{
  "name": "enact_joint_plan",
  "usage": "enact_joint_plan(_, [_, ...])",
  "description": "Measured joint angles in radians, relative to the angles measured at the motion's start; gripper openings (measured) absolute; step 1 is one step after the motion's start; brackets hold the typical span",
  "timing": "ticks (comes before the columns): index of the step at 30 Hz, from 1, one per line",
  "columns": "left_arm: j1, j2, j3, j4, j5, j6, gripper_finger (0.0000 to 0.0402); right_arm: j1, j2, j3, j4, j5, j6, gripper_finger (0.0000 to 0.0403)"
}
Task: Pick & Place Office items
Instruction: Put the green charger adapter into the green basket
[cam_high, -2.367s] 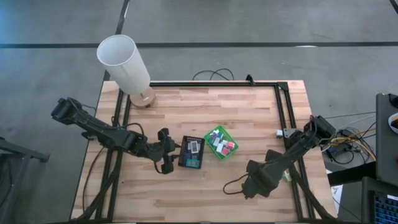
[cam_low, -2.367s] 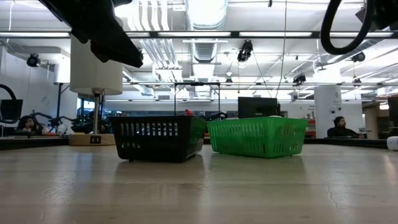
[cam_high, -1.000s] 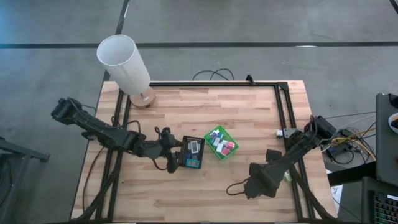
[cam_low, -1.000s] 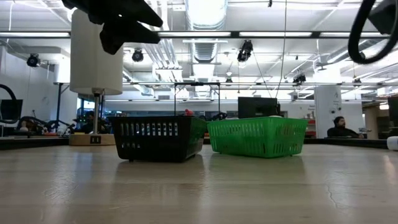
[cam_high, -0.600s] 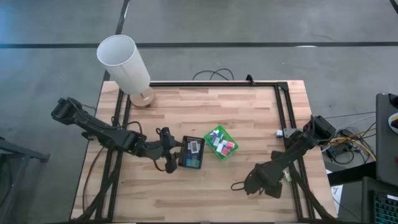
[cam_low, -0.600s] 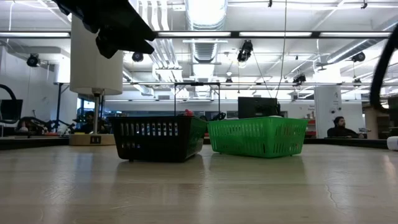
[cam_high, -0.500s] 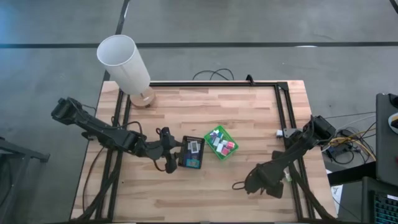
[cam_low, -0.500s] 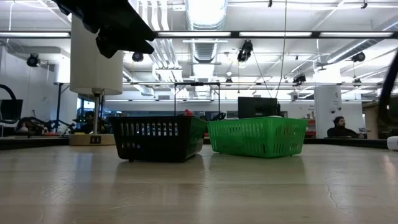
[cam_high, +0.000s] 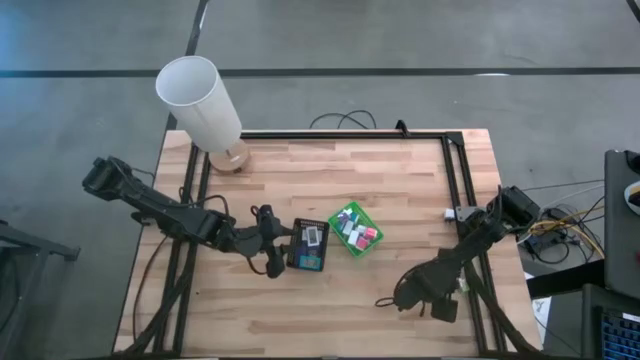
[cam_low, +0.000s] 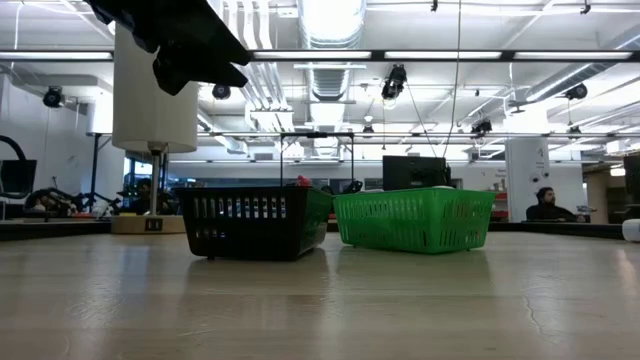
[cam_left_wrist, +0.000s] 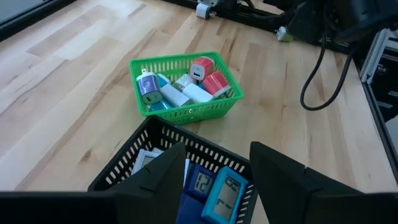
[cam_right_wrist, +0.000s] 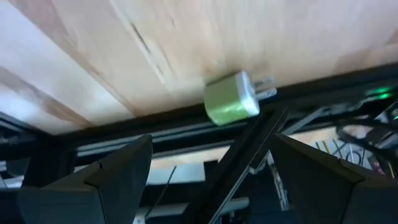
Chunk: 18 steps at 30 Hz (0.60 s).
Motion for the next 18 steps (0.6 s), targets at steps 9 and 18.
enact_joint_plan(9, [0.000, 0.000, 0.000, 0.000, 0.024, -0.023, 0.0188, 0.023, 0.000, -0.044, 0.032, -0.058, 0.010, 0.0325])
enact_joint_plan(18, [0.000, 0.000, 0.000, 0.000, 0.026, -0.023, 0.0188, 0.024, 0.000, -0.084, 0.109, -0.058, 0.009, 0.0325])
